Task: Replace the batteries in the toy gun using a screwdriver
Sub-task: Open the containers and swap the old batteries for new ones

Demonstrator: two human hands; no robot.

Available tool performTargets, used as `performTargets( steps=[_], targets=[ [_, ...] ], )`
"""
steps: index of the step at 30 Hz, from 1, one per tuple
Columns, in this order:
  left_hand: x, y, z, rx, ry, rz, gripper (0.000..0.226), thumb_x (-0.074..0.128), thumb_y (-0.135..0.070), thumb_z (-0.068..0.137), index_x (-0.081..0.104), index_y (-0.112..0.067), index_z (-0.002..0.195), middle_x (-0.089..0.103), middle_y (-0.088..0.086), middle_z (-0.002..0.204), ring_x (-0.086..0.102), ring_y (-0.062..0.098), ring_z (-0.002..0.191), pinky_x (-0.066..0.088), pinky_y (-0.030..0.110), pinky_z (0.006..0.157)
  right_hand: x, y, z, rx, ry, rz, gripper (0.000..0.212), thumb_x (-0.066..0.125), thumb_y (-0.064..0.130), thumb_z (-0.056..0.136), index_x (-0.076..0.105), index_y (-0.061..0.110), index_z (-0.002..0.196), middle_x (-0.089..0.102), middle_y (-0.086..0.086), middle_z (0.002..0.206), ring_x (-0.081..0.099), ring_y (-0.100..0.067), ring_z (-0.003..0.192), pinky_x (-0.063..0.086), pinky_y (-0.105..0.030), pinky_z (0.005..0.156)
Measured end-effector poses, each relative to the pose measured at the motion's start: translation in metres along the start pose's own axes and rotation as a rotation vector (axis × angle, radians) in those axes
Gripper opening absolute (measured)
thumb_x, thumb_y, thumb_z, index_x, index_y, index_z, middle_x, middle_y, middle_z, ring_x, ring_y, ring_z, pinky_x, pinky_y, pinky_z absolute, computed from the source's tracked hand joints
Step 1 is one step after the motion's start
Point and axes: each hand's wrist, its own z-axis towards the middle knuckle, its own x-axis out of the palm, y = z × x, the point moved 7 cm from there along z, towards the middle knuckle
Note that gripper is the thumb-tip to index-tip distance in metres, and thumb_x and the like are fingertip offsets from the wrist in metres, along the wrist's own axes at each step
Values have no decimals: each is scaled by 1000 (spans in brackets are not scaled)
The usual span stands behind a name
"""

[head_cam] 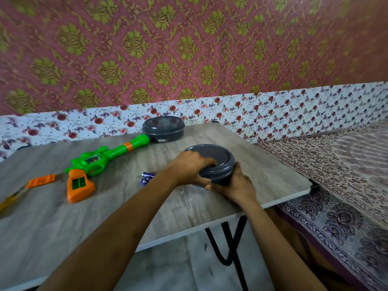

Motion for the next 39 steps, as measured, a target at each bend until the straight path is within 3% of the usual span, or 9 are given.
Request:
performTargets(
  steps=[9,13,17,19,23,25,32,35,39],
  targets=[
    [-12,-13,8,179,-11,177,45,55,-53,85,57,-21,116,64,3,88,48,18,70,33,29,64,-1,1,0,-35,-11,90,111,76,58,59,17,16,143,47,-6,140,48,-27,125,36,-43,106],
    [-30,-8,12,171,-13,92,34,57,-40,83,60,-16,108,47,-2,67,41,16,64,27,26,56,2,0,0,-32,21,89,116,76,58,59,13,15,145,42,-7,143,44,-27,128,32,-43,109],
    [-63,35,15,-12,-186,-341,34,62,-26,82,61,-11,112,65,5,88,56,15,77,41,18,63,3,-2,1,-5,49,107,125,75,61,60,3,12,149,35,-8,149,36,-27,135,27,-45,113],
    [-65,60,14,-166,-332,-529,30,63,-21,84,62,-7,111,69,11,102,63,22,90,52,28,78,3,-1,0,-2,46,131,131,75,60,59,-7,12,149,29,-8,152,31,-27,138,24,-44,115],
    [-56,97,14,-502,-565,-683,32,61,-21,90,58,-5,117,64,5,105,58,18,96,43,25,81,-4,2,-5,-55,-53,203,134,78,61,52,-6,19,149,20,-8,155,30,-29,139,28,-47,113],
    [-40,113,18,-628,-621,-913,34,61,-25,90,56,-7,119,62,4,106,57,17,95,46,28,82,-6,2,-6,-82,-83,202,128,76,64,52,4,22,149,22,-7,154,32,-28,137,32,-49,110],
    [41,133,45,-934,-661,-1598,21,60,-12,91,52,-7,111,61,15,109,63,28,95,56,34,73,-6,-1,-4,-116,-129,209,120,65,75,48,19,22,146,29,-7,151,34,-26,136,35,-51,107],
    [72,130,54,-956,-552,-1627,37,57,-8,92,44,-4,126,57,12,113,63,26,97,57,31,69,-4,-3,-3,-130,-125,234,115,70,71,52,20,23,145,28,-6,151,33,-25,136,35,-51,107],
    [105,139,55,-1054,-385,-1482,32,58,-4,89,51,-1,120,62,18,112,62,27,93,53,35,75,-2,-4,-1,-129,-103,243,115,69,71,53,16,27,145,25,-2,153,30,-22,138,33,-49,109]
  ],
)
